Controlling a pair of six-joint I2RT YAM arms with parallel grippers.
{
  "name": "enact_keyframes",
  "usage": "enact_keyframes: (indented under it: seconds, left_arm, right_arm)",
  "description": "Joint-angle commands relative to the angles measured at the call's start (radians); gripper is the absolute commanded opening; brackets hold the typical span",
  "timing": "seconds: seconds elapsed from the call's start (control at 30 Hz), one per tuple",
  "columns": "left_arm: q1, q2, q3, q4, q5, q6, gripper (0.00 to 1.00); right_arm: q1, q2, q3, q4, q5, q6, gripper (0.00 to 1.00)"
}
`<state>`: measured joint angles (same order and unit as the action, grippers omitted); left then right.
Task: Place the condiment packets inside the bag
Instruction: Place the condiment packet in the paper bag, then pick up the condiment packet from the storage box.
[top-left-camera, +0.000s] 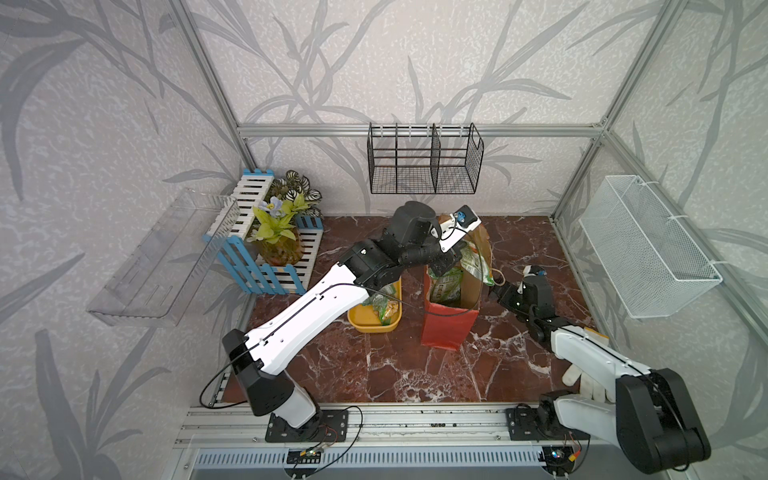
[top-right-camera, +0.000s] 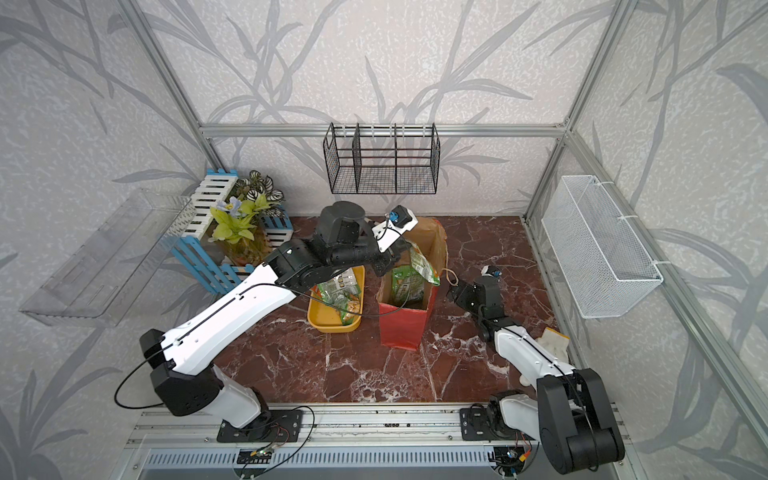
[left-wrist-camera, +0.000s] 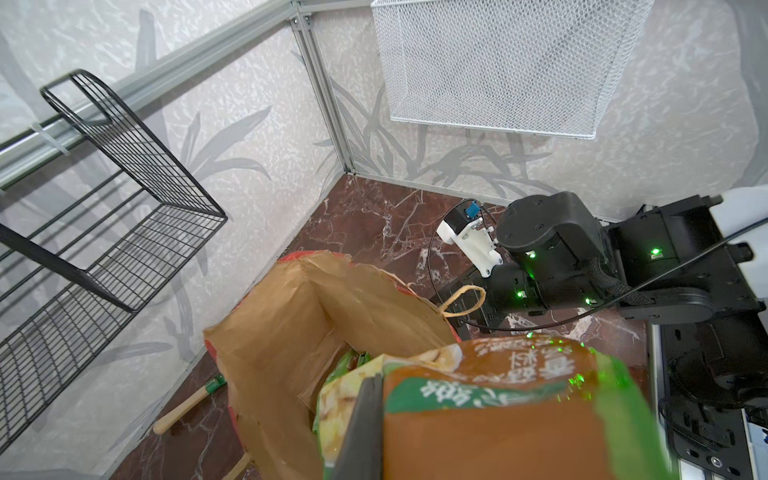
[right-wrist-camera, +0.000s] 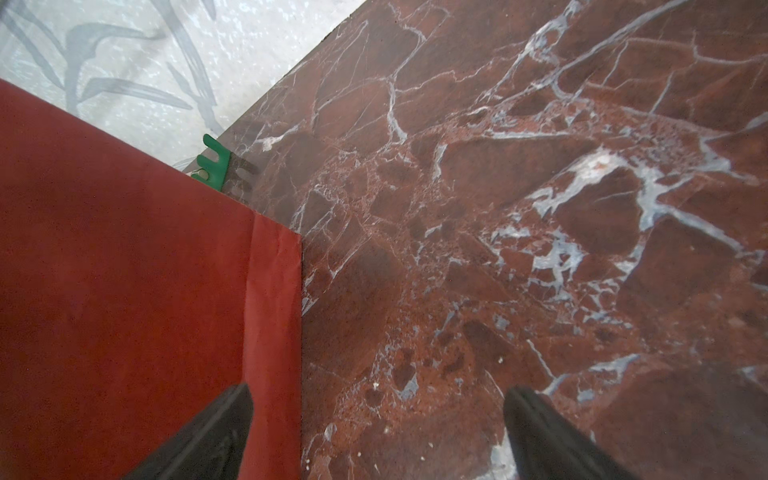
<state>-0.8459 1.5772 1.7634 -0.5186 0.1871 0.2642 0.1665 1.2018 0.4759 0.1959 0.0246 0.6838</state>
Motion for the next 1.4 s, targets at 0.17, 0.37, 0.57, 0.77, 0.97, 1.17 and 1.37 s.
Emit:
enact_keyframes:
  seconds: [0.17,0.37,0.57,0.77,0.97,1.17,1.37]
  left_arm:
    - [-0.003,-0.007,-0.058,0.069,-0.104,0.062,0.01]
    - [-0.008,-0.045,-0.073,0.079,-0.139,0.069,0.65]
    - [0.013,-0.108,-0.046,0.020,-0.099,0.073,0.88]
    - [0.183,-0.205,-0.153,0.066,-0.040,-0.018,0.94]
    - [0.411,-0.247,-0.325,0.111,0.043,-0.076,1.00]
    - [0.550,-0.186,-0.426,0.091,0.138,0.019,1.00]
    - [0.608,-0.056,-0.377,-0.026,0.214,0.142,0.97]
  right_arm:
    - [0.005,-0.005,0.032,-0.018,-0.006,-0.001,0.99]
    - [0.006,0.001,0.030,-0.015,-0.006,0.000,0.99]
    - [0.005,0.004,0.031,-0.014,-0.011,0.001,0.99]
    - [0.007,-0.001,0.030,-0.013,-0.015,0.003,0.99]
    - [0.007,-0.001,0.029,-0.013,-0.017,0.006,0.99]
    - [0.007,-0.001,0.027,-0.012,-0.015,0.007,0.99]
    - [0.008,0.001,0.030,-0.010,-0.016,0.008,0.99]
